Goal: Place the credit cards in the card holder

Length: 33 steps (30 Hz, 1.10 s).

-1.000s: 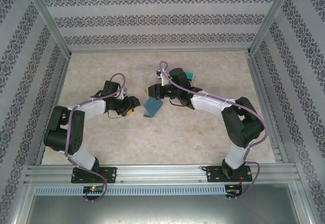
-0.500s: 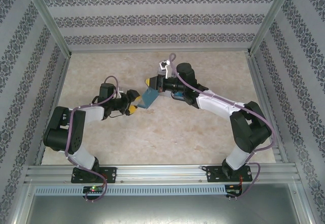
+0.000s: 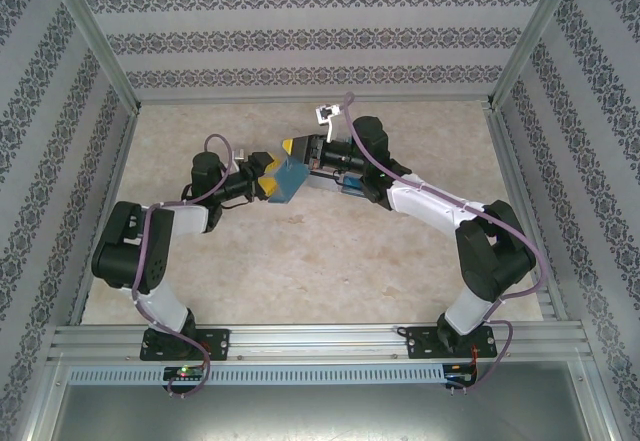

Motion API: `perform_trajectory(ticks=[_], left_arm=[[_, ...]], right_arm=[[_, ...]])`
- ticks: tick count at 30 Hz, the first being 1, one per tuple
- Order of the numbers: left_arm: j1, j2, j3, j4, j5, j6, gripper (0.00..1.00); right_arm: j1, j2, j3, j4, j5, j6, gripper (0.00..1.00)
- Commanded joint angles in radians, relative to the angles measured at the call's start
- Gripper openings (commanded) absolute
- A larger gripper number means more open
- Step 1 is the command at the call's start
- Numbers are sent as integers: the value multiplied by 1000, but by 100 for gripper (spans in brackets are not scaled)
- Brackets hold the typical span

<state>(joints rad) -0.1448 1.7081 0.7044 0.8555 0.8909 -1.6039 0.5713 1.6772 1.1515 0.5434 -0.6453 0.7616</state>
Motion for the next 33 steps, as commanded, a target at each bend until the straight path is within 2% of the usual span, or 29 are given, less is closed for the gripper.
perform_trajectory(ticks=[1,7,11,16,20,25,29,31,33], left_arm=[[-6,49,-11,173,22,-101,67],[-8,137,-29,418,4,-267,66],[-19,121,-23,422,15,-303,65],[-22,92,-39,462,13,-371,58],[-21,78,-41,482,10,-389,46],[-19,62,-15,432,19,-354,34],[-8,46,9,375,29,-310,20],[-7,23,27,285,46,-247,16],[-6,-15,54,128,72,-140,13]], right_arm=[[-10,-28,52,75,-13,21,11],[-12,-27,74,70,-10,18,12],[-10,-6,72,86,-9,18,11],[-11,18,65,102,-5,19,12],[-18,38,68,118,-13,34,11],[-29,33,51,113,-21,38,11],[-42,13,14,105,-21,35,11],[-44,5,-5,89,-24,24,12],[-44,-4,-36,67,-28,10,11]])
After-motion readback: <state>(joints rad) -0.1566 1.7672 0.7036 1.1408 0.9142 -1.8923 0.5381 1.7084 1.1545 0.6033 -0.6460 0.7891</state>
